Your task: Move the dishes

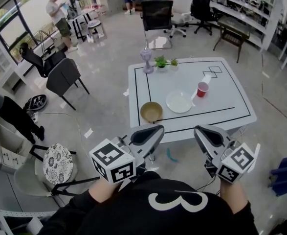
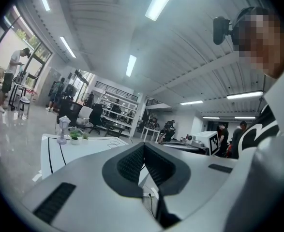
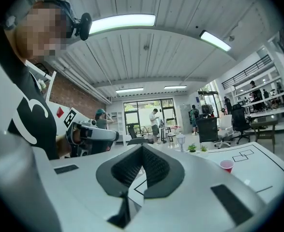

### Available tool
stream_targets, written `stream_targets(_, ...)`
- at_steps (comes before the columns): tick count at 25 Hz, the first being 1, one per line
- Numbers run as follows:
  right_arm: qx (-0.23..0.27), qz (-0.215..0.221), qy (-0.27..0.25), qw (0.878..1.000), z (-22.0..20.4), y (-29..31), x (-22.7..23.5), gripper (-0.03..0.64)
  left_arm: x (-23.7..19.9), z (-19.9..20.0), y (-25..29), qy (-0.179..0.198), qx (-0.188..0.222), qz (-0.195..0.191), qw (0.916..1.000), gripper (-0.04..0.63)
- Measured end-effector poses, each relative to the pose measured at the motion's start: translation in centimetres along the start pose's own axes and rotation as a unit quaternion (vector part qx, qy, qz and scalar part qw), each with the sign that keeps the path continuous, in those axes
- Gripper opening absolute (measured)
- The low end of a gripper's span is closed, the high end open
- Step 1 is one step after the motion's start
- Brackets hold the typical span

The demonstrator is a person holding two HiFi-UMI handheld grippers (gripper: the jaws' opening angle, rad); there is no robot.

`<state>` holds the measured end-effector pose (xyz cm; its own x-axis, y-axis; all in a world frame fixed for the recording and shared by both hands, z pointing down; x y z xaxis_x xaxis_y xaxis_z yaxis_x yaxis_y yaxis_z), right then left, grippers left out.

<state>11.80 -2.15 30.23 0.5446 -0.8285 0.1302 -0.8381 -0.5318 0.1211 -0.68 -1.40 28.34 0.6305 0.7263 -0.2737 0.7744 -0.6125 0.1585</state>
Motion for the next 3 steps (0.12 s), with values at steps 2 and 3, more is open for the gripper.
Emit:
stream_targets(2, 0.001, 0.003, -0.002, 1.0, 0.04, -0.31, -0.27, 0.008, 0.44, -0.08, -0.01, 0.001, 0.001, 0.0, 1.0, 0.002)
stream_targets(3, 0.001, 0.004, -0.002, 1.0, 0.04, -0.47, -0.41, 0.008, 0.66, -0.14, -0.02, 0.002, 0.001, -0.001, 1.0, 0.002)
Point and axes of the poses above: the fingertips, and each gripper's own axes: y forward along the fingers, x to its right, z out of its top, the point moved 2 cm from there along -y, backward along the fingers, and after that the axes turned 4 degrees about -x, right-handed, at the moved point
